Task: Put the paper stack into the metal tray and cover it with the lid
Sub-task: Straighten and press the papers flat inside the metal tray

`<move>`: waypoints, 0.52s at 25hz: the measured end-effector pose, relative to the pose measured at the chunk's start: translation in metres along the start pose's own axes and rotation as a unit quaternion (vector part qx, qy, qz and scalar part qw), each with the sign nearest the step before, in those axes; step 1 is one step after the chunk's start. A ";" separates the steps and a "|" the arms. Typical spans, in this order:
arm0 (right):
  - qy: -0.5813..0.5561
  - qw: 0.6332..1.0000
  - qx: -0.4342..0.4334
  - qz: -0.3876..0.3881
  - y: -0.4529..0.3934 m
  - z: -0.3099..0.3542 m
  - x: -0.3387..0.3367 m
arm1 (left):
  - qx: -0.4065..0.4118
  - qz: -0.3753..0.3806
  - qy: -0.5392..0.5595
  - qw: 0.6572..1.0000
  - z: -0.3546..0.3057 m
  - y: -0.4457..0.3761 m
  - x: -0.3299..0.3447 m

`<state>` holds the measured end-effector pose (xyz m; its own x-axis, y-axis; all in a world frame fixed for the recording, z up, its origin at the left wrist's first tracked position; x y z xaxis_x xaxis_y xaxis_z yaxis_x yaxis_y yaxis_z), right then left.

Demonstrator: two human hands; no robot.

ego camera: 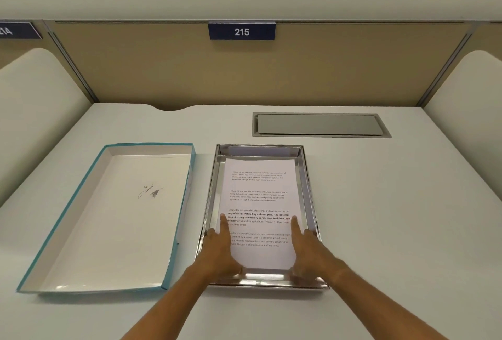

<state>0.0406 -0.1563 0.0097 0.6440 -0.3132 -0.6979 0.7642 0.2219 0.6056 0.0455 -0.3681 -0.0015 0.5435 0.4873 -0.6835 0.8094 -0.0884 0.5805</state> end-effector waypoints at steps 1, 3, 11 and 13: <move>-0.050 0.999 0.009 0.009 -0.005 0.000 -0.009 | 0.001 0.003 0.062 0.998 -0.003 -0.004 -0.008; -0.157 0.987 0.010 -0.024 -0.017 0.002 -0.028 | 0.008 -0.032 0.189 0.981 -0.011 -0.014 -0.027; -0.423 0.895 0.065 -0.125 -0.066 0.007 -0.054 | -0.052 -0.029 0.565 0.823 -0.025 -0.043 -0.072; -0.430 0.891 0.076 -0.126 -0.072 0.005 -0.060 | -0.076 -0.029 0.579 0.811 -0.021 -0.046 -0.075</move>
<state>-0.0526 -0.1580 0.0097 0.1378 -0.9413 -0.3081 0.8257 -0.0626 0.5607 -0.0372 -0.3823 0.0323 -0.1391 0.9840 0.1117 0.7410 0.0286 0.6709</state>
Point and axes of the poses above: each hand's wrist, its own y-axis away from the middle knuckle, its own x-axis out of the palm, z = x × y, the point moved 2 cm from there along -y, towards the middle knuckle, and after that the axes turned 5 degrees about z, right-handed, at the moved point
